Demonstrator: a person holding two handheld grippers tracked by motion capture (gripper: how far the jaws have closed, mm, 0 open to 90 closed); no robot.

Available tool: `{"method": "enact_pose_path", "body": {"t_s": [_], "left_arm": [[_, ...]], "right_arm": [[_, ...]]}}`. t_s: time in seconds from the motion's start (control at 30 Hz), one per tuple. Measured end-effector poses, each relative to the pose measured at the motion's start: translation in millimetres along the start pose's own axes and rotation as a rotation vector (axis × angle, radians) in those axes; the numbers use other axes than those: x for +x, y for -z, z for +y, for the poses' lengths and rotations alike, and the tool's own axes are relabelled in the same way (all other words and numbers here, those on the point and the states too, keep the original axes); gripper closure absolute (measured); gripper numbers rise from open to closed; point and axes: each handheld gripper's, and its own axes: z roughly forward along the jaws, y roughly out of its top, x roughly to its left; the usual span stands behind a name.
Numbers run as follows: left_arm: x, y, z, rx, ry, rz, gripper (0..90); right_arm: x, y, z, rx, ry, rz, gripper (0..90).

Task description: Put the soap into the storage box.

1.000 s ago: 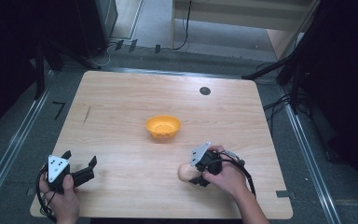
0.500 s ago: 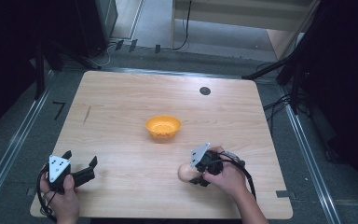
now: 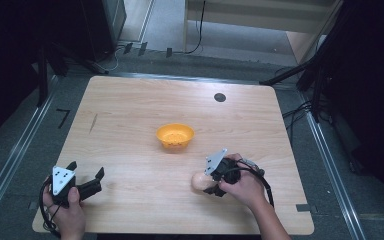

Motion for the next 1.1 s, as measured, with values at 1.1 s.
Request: {"method": "enact_pose_path", "body": {"t_s": [1.1], "left_arm": [[-0.1, -1.7, 0.7, 0.013, -0.005, -0.002, 7.6]], "right_arm": [[-42.3, 29.0, 32.9, -0.059, -0.003, 0.004, 33.0]]}}
